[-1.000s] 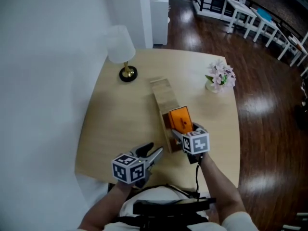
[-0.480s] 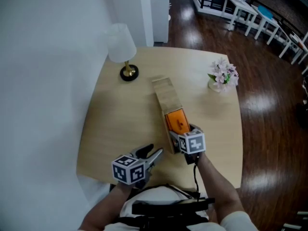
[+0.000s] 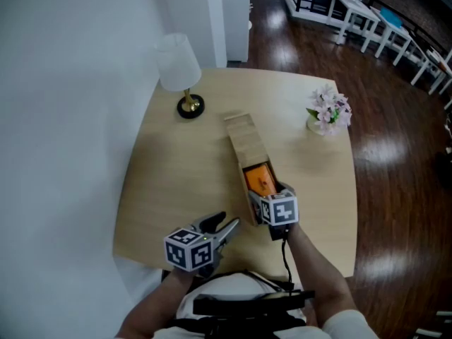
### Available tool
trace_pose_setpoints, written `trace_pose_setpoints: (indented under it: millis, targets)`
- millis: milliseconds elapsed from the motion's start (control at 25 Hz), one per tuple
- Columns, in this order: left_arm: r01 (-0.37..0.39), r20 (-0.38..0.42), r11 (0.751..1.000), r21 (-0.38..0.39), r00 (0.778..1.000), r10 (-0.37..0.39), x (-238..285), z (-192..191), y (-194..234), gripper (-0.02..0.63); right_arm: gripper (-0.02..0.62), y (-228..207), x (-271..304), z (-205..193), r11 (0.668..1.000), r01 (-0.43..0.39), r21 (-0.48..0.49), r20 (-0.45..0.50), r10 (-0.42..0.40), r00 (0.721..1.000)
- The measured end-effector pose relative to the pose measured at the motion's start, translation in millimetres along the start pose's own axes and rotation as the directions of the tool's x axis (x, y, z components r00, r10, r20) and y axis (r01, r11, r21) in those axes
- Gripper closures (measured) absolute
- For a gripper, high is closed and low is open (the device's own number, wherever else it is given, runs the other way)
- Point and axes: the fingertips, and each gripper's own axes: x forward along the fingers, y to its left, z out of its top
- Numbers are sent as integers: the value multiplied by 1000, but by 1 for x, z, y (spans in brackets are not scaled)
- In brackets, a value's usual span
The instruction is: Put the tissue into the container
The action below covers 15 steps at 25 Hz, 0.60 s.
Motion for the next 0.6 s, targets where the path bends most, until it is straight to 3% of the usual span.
trace_pose_setpoints:
  millis: [600]
  targets:
    - [1, 3, 1000, 2, 1000, -1, -3, 5, -10, 394, 181, 0, -14, 6, 1000, -22, 5, 31, 22, 999]
